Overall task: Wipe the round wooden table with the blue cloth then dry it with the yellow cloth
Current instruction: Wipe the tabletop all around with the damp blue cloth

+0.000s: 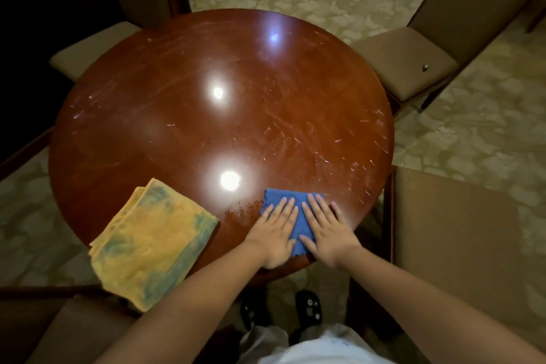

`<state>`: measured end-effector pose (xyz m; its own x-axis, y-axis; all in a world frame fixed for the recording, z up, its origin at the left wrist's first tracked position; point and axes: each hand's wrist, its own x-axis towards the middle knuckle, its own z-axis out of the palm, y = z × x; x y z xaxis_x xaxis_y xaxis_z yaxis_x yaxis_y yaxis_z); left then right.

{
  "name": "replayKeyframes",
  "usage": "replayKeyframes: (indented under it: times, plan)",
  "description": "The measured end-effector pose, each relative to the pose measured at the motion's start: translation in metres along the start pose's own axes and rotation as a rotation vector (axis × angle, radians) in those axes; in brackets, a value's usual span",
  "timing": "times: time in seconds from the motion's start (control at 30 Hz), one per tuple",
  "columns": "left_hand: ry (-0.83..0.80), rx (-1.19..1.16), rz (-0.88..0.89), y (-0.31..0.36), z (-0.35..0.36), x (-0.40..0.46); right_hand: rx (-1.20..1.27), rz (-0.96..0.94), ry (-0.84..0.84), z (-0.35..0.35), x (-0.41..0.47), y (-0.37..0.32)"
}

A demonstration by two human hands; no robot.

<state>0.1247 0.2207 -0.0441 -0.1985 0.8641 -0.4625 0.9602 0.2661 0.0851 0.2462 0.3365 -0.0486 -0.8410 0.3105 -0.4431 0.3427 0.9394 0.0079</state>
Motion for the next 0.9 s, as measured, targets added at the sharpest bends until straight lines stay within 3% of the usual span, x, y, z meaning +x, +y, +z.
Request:
replayKeyframes:
  times: [0.13, 0.37, 0.5, 0.7, 0.87, 0.9]
  plan:
    - [-0.002, -0.01, -0.045, -0.003, -0.013, 0.018, 0.012, 0.049, -0.113, -0.018, 0.023, 0.012]
    - [-0.004, 0.009, 0.029, 0.025, 0.014, -0.022, 0.136, 0.067, 0.002, 0.013, -0.03, -0.011]
    - [-0.037, 0.008, 0.026, 0.015, -0.004, -0.001, 0.039, 0.033, -0.026, 0.002, -0.015, 0.01]
    - [-0.054, 0.019, 0.01, 0.017, -0.016, 0.016, 0.078, 0.091, -0.105, -0.009, -0.003, 0.02]
    - [-0.047, 0.042, 0.101, 0.024, 0.008, -0.01, 0.09, 0.095, 0.005, 0.016, -0.035, 0.01]
    - [-0.047, 0.04, 0.106, 0.023, 0.007, -0.009, 0.079, 0.074, -0.044, 0.01, -0.033, 0.015]
